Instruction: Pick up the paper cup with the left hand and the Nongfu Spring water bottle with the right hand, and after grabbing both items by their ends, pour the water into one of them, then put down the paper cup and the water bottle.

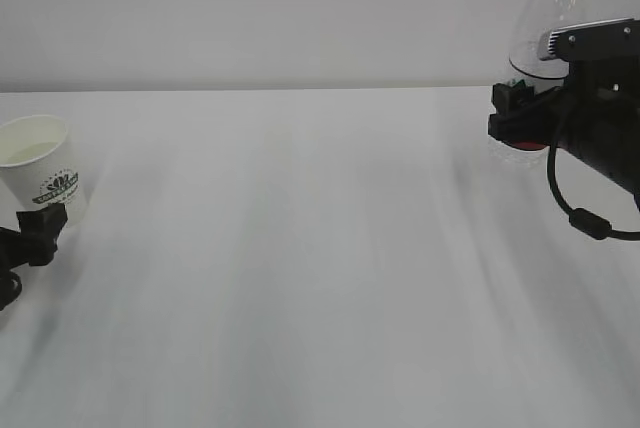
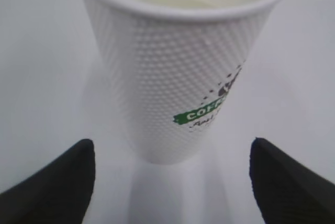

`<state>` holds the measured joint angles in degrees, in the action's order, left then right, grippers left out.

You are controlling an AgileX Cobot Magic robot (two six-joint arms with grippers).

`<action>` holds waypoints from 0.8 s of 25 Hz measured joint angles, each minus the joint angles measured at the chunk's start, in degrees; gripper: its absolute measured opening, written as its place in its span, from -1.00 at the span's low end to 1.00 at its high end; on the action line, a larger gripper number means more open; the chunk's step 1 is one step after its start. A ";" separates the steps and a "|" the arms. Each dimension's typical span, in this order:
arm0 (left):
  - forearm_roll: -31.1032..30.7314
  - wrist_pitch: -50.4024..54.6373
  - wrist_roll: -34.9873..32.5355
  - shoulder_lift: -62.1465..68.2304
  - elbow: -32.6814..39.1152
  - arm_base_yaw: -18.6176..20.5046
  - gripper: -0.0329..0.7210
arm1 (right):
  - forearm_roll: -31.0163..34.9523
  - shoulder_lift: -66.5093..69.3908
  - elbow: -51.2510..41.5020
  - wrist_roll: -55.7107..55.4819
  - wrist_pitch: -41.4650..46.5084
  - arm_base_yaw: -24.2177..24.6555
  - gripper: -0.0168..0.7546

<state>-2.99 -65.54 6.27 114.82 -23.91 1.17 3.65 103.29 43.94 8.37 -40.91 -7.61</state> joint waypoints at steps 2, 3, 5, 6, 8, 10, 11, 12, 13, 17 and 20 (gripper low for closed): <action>0.00 0.00 0.00 -1.84 0.88 0.00 0.86 | 0.00 0.00 0.00 0.00 0.00 0.00 0.38; -0.11 0.00 0.00 -3.01 1.20 0.00 0.86 | 0.00 0.00 0.00 0.00 0.00 0.00 0.38; -0.48 0.00 0.00 -5.31 2.25 0.00 0.86 | 0.00 0.00 0.00 0.00 0.00 0.00 0.38; -0.79 0.00 0.00 -6.67 2.65 0.00 0.85 | 0.00 0.00 0.00 -0.13 0.00 0.00 0.38; -1.19 0.00 0.00 -9.40 3.93 0.00 0.84 | 0.00 0.00 0.00 -0.39 0.00 0.00 0.38; -2.12 0.00 0.00 -11.74 5.09 0.00 0.83 | 0.00 0.00 0.00 -1.00 0.00 0.00 0.38; -2.70 0.00 0.00 -12.93 5.69 0.00 0.83 | 0.00 0.00 0.00 -1.27 0.00 0.00 0.38; -3.52 0.00 0.00 -14.06 6.21 0.00 0.82 | 0.00 0.00 0.00 -1.37 0.00 0.00 0.38; -4.38 0.00 0.00 -14.94 6.50 0.00 0.81 | 0.00 0.00 0.00 -1.49 0.00 0.00 0.38; -8.16 0.00 0.00 -18.39 7.27 0.00 0.79 | 0.00 0.89 0.00 -1.71 0.00 0.00 0.38; -10.37 0.00 1.27 -20.28 7.27 0.00 0.78 | 0.00 2.05 0.00 -2.06 0.10 0.00 0.38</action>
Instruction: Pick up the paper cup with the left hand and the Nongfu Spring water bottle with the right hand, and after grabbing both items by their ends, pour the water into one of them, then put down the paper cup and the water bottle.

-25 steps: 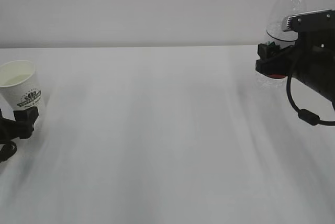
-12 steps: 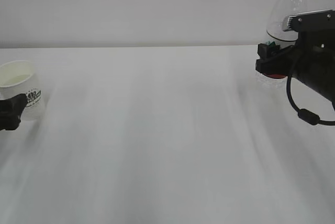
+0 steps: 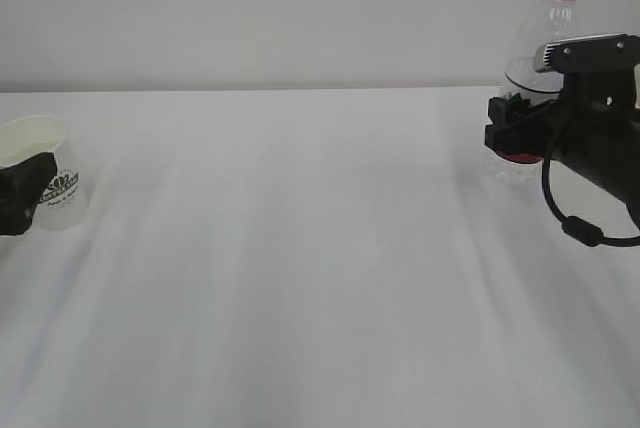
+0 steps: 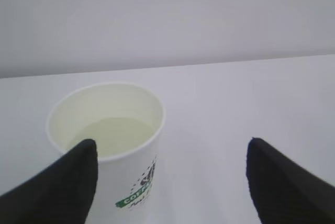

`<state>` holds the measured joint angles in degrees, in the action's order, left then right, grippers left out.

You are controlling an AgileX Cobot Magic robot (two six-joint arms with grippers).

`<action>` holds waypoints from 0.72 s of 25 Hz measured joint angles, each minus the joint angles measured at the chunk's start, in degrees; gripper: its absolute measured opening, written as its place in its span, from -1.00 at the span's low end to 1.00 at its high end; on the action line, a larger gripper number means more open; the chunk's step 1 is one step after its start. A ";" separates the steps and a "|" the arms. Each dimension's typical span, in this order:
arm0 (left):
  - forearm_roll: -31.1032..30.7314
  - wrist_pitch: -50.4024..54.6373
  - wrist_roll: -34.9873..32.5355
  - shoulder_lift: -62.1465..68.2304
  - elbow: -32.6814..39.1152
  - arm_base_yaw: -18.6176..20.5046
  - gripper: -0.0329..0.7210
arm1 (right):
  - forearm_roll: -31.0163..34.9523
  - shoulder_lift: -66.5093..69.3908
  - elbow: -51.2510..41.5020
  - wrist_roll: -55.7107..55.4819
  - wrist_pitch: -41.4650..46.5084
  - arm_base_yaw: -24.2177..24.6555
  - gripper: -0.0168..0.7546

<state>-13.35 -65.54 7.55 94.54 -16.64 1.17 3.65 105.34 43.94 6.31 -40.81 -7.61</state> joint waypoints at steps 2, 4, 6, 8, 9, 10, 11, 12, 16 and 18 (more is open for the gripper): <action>-1.63 0.00 1.04 -1.09 0.00 0.00 0.77 | 0.00 0.51 0.00 -0.27 0.00 0.00 0.38; -3.49 0.00 1.72 -1.85 0.00 0.00 0.76 | 0.00 1.07 0.00 -0.59 0.00 0.00 0.38; -5.01 0.00 2.34 -2.36 0.00 0.00 0.75 | 0.00 1.69 0.00 -0.70 0.00 0.00 0.38; -6.63 0.00 3.18 -2.71 0.05 0.00 0.74 | 0.00 2.44 0.13 -1.42 -0.11 0.00 0.38; -7.49 0.00 3.46 -2.83 0.05 0.00 0.74 | 0.00 3.03 0.13 -1.75 -0.23 0.00 0.38; -8.30 0.00 3.71 -2.93 0.05 0.00 0.73 | 0.00 3.44 0.13 -2.09 -0.56 0.00 0.38; -8.86 0.00 3.79 -2.93 0.05 0.00 0.73 | 0.00 4.17 0.13 -2.38 -0.74 0.00 0.38; -9.29 0.00 3.91 -2.93 0.05 0.00 0.72 | 0.00 4.77 0.13 -2.48 -0.98 0.00 0.38; -11.14 0.00 4.71 -2.93 0.05 0.00 0.71 | 0.00 6.00 0.13 -2.58 -1.49 0.00 0.38; -11.55 0.00 5.05 -2.97 0.05 0.00 0.71 | 0.00 6.46 0.13 -2.58 -2.21 0.00 0.38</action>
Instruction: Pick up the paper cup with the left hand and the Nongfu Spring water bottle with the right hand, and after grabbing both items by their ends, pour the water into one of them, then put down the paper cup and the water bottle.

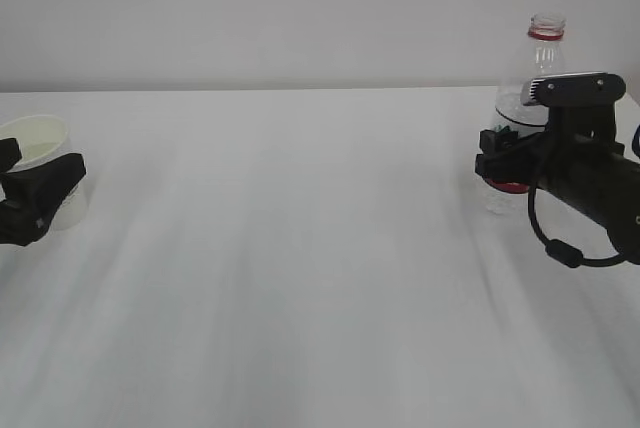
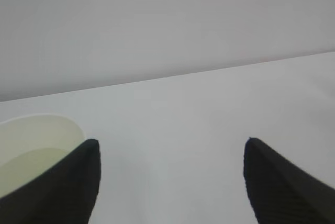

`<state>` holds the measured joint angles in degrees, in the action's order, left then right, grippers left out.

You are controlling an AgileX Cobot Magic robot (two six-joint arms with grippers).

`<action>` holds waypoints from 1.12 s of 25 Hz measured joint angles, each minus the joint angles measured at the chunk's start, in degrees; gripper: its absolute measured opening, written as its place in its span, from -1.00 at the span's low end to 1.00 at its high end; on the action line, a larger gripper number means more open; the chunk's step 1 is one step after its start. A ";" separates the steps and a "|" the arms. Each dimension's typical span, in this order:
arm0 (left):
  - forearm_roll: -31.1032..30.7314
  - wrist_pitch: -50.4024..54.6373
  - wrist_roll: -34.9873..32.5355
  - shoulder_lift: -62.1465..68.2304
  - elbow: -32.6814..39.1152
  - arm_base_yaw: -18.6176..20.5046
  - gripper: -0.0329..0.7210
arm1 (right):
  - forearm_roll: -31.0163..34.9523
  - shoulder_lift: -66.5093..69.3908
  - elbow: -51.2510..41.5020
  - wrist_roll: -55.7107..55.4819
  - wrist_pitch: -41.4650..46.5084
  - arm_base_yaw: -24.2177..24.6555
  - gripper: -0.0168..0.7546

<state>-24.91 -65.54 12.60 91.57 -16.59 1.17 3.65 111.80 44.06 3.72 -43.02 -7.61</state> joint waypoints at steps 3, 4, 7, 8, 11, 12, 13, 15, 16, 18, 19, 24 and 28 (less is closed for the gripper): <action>-1.00 0.00 0.51 0.00 0.00 0.00 0.70 | 0.00 0.52 0.00 0.00 -1.17 0.00 0.38; -1.30 0.00 0.66 -0.09 0.00 0.00 0.70 | 0.00 0.91 0.00 0.00 -1.44 0.00 0.38; -2.49 0.00 0.78 -0.09 0.00 0.00 0.68 | 0.00 1.37 0.00 -0.09 -1.61 0.00 0.38; -2.74 0.00 0.78 -0.09 0.00 0.00 0.68 | 0.00 1.50 0.00 -0.09 -1.72 0.00 0.38; -3.49 0.00 0.78 -0.09 0.00 0.00 0.67 | 0.00 1.59 0.00 -0.09 -2.67 0.00 0.38; -3.78 0.00 0.86 -0.09 0.00 0.00 0.67 | 0.00 1.59 0.00 -0.09 -2.93 0.00 0.38; -4.28 0.00 0.98 -0.09 0.00 0.00 0.67 | 0.00 1.59 0.00 -0.09 -3.06 0.00 0.38; -5.08 0.00 1.23 -0.09 0.00 0.00 0.66 | 0.00 1.59 0.11 -0.09 -3.06 0.00 0.38; -5.59 0.00 1.42 -0.09 0.00 0.00 0.66 | 0.00 1.59 0.11 -0.09 -3.06 0.00 0.38; -6.65 0.00 1.68 -0.09 0.00 0.00 0.66 | 0.00 1.59 0.11 -0.09 -3.06 0.00 0.38; -7.04 0.00 1.99 -0.09 0.00 0.00 0.66 | 0.00 1.59 0.11 -0.09 -3.06 0.00 0.38; -8.67 0.00 3.74 -0.09 0.00 0.00 0.66 | 0.00 1.74 0.11 -0.09 -3.24 0.00 0.38; -9.18 0.00 4.19 -0.47 0.00 0.00 0.66 | 0.00 3.22 0.11 -0.09 -6.17 0.00 0.38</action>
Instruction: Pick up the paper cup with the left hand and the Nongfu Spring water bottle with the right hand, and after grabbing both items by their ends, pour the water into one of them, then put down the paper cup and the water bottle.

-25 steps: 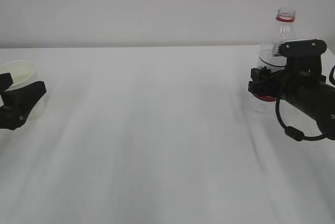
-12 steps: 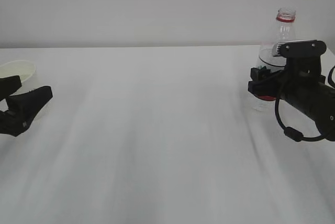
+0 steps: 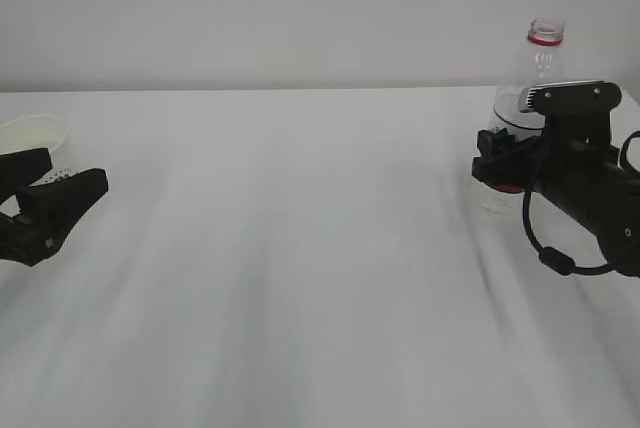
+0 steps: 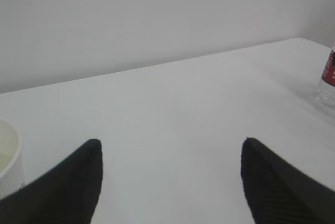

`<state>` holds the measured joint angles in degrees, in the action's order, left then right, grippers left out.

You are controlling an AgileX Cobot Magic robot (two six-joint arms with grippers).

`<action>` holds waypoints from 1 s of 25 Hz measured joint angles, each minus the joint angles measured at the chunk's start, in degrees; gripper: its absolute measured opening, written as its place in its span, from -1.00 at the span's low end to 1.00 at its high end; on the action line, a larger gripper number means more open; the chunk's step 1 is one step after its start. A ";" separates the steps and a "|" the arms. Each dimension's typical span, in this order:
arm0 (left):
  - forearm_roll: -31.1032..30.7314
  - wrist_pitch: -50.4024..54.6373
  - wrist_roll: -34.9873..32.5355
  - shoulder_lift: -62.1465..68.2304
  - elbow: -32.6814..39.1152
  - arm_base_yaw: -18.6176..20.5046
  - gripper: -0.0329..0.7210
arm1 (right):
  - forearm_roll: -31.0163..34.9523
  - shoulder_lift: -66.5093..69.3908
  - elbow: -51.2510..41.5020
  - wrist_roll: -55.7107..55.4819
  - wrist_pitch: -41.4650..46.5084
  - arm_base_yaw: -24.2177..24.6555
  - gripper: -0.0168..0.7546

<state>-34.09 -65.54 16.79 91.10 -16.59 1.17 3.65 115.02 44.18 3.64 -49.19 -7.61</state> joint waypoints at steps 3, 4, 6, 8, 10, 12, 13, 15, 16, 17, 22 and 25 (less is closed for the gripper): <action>-0.37 0.00 0.10 -0.58 0.00 0.00 0.66 | 0.00 0.69 0.10 0.00 -0.92 0.00 0.38; -0.37 0.00 0.10 -0.81 0.00 0.00 0.66 | 0.00 0.69 0.10 0.00 -1.47 0.00 0.38; -0.39 0.00 0.10 -0.93 0.00 0.00 0.66 | 0.00 0.69 0.10 0.00 -2.11 0.00 0.38; -0.49 0.00 0.10 -0.93 0.00 0.00 0.66 | 0.00 0.69 0.10 0.00 -2.22 0.00 0.38; -0.60 0.00 0.21 -0.93 0.00 0.00 0.66 | 0.00 0.69 0.10 0.00 -2.22 0.00 0.38; -0.69 0.00 0.21 -0.93 0.00 0.00 0.66 | 0.00 0.69 0.10 0.00 -2.32 0.00 0.38; -0.69 0.00 0.21 -0.93 0.00 0.00 0.66 | 0.00 0.69 0.10 0.00 -2.32 0.00 0.38; -0.73 0.00 0.21 -0.93 0.00 0.00 0.65 | 0.00 0.69 0.10 0.00 -2.45 0.00 0.38; -0.94 0.00 0.21 -0.93 0.00 0.00 0.65 | 0.00 0.74 0.10 0.00 -2.45 0.00 0.38; -0.97 0.00 0.21 -0.93 0.00 0.00 0.66 | 0.00 0.84 0.10 0.11 -2.45 0.00 0.38; -1.58 0.00 0.64 -0.93 0.00 0.00 0.66 | -0.04 2.51 0.10 0.22 -3.27 0.00 0.38; -1.71 0.00 0.67 -0.93 0.00 0.00 0.65 | -0.04 2.64 0.21 0.22 -4.01 0.00 0.38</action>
<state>-35.80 -65.54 17.46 90.17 -16.59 1.17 3.62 117.66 44.39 3.86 -53.20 -7.61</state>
